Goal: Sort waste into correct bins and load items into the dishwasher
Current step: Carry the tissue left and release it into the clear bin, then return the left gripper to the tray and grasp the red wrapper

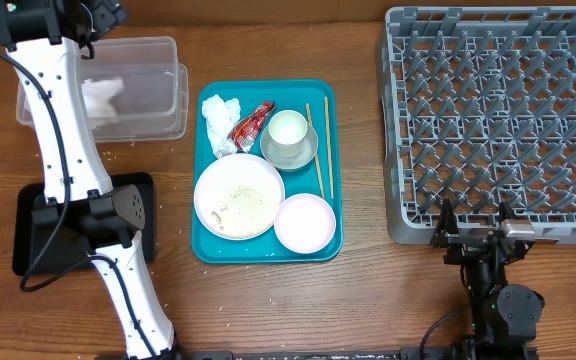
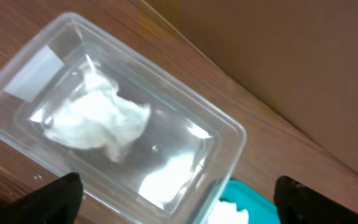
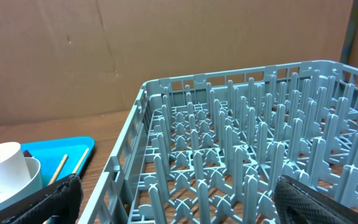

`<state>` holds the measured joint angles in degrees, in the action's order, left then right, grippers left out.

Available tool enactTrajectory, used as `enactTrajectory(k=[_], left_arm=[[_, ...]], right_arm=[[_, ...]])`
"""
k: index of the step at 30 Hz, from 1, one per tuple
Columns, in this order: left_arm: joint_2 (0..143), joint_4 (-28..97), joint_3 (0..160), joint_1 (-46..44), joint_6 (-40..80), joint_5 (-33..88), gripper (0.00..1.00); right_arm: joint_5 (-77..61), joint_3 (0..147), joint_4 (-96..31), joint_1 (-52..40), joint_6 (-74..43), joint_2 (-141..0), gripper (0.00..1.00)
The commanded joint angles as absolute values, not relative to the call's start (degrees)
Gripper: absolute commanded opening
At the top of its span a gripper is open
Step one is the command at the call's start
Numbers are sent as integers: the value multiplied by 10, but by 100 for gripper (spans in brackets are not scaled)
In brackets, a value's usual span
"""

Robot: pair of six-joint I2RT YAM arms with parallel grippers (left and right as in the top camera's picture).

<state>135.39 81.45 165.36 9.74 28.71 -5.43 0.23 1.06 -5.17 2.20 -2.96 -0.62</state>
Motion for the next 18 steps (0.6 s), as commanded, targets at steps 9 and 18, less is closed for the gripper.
enactTrajectory(k=[9,18], left_arm=[[1357,909,1629,23,6,317,87],[1357,900,1474,-78,4,71,79]], right_arm=[[3,5,-48,19,-30,-2,100],[3,5,-48,19,-30,-2,100]])
